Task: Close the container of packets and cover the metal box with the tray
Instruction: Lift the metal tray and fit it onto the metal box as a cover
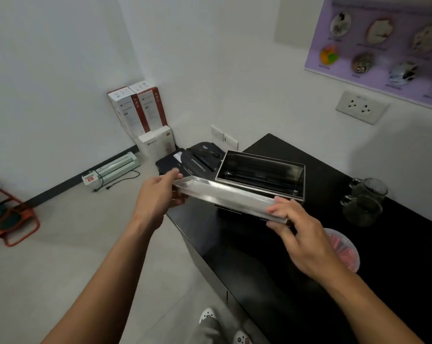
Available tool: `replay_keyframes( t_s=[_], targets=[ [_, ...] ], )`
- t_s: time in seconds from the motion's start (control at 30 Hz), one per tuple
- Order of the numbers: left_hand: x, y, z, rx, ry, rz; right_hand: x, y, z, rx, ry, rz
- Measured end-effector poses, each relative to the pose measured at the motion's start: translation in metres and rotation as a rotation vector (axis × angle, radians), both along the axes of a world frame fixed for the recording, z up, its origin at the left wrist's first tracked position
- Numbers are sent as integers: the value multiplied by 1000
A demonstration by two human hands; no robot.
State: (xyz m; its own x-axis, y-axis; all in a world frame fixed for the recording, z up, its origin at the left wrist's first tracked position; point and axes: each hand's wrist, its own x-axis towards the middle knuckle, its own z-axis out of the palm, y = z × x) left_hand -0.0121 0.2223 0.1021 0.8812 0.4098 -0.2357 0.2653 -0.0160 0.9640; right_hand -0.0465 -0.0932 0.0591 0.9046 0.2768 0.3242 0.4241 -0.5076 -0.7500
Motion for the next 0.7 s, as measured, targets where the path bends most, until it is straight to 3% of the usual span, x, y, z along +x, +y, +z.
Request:
replay_keyframes(
  t_s=[0.33, 0.5, 0.7],
  targets=[
    [17, -25, 2, 262, -195, -359, 48, -6, 25, 502, 221, -172],
    [32, -38, -6, 348, -168, -329, 76, -6, 25, 690, 251, -425],
    [57, -43, -13, 313, -126, -290, 106, -4, 17, 686, 278, -440]
  ],
)
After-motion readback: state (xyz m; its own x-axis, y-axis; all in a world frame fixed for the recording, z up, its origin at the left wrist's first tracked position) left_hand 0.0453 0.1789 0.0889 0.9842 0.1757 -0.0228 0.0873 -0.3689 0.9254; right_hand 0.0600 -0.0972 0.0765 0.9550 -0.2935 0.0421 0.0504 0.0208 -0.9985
